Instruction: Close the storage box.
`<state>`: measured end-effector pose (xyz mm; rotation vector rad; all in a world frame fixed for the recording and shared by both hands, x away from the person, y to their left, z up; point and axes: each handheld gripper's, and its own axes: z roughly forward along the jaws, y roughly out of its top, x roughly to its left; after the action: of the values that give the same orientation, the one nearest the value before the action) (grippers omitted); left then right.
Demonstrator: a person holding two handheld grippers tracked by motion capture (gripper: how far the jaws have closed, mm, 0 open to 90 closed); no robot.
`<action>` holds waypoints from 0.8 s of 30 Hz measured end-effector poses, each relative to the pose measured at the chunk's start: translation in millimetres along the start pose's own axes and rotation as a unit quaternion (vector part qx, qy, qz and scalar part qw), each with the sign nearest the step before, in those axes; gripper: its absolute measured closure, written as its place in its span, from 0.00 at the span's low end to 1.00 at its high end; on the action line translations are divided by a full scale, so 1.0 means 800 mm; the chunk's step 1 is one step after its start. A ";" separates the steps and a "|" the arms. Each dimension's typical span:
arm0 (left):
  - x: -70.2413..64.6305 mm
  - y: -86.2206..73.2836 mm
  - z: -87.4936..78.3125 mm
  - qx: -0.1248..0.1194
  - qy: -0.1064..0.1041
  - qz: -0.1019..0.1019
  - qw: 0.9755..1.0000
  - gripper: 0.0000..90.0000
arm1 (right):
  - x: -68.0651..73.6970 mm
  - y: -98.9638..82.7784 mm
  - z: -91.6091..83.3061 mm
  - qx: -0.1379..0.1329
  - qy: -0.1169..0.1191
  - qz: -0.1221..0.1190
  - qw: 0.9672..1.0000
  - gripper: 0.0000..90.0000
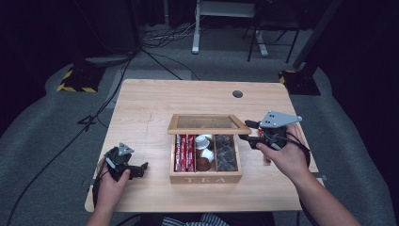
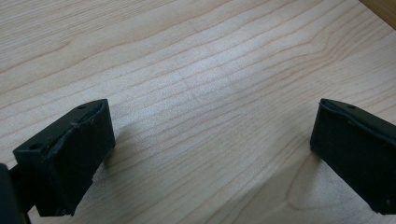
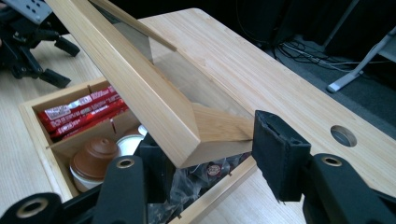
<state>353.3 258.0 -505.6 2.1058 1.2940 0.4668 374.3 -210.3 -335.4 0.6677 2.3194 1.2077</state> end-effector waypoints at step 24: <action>0.000 0.001 0.000 0.002 0.001 -0.002 1.000 0.00 | 0.040 -0.051 0.004 0.002 -0.024 -0.046 0.999 0.52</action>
<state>353.7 257.6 -505.4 2.1059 1.3002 0.4644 342.7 -209.6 -376.0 0.5779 2.2874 1.1321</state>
